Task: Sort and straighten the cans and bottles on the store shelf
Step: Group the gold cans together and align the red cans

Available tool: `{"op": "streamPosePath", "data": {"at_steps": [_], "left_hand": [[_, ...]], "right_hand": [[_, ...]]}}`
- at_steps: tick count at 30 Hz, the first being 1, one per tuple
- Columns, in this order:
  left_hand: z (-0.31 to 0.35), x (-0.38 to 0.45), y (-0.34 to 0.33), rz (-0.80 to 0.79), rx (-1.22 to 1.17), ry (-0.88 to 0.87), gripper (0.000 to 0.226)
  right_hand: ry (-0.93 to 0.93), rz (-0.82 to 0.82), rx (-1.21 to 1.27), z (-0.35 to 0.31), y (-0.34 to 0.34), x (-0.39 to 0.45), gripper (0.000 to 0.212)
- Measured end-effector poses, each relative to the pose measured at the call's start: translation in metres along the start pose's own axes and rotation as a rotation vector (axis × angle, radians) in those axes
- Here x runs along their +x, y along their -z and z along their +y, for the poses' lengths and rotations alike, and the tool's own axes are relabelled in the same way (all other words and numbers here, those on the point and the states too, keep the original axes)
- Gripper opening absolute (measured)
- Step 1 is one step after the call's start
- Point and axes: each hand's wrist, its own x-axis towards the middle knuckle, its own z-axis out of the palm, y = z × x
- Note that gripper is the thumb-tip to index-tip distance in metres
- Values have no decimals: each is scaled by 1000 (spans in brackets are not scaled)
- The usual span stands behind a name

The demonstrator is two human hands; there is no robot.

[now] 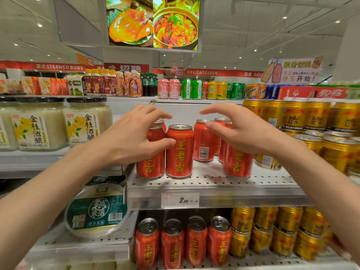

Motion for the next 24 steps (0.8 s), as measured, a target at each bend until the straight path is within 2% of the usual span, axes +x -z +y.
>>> {"op": "streamPosePath", "data": {"at_steps": [2, 5, 10, 15, 21, 24], "left_hand": [[11, 12, -2, 0, 13, -31, 75], [19, 24, -9, -48, 7, -47, 67], [19, 26, -17, -65, -5, -42, 60], [19, 27, -17, -71, -15, -29, 61], [19, 27, -17, -74, -9, -23, 61], [18, 26, -17, -59, -4, -27, 60]], "right_hand": [[-87, 8, -92, 13, 13, -6, 43], [-208, -88, -198, 28, 18, -18, 54], [-283, -90, -161, 34, 12, -31, 63], [-215, -20, -16, 34, 10, -26, 59], [-135, -35, 191, 21, -11, -11, 48], [-117, -34, 276, 18, -18, -5, 50]]}}
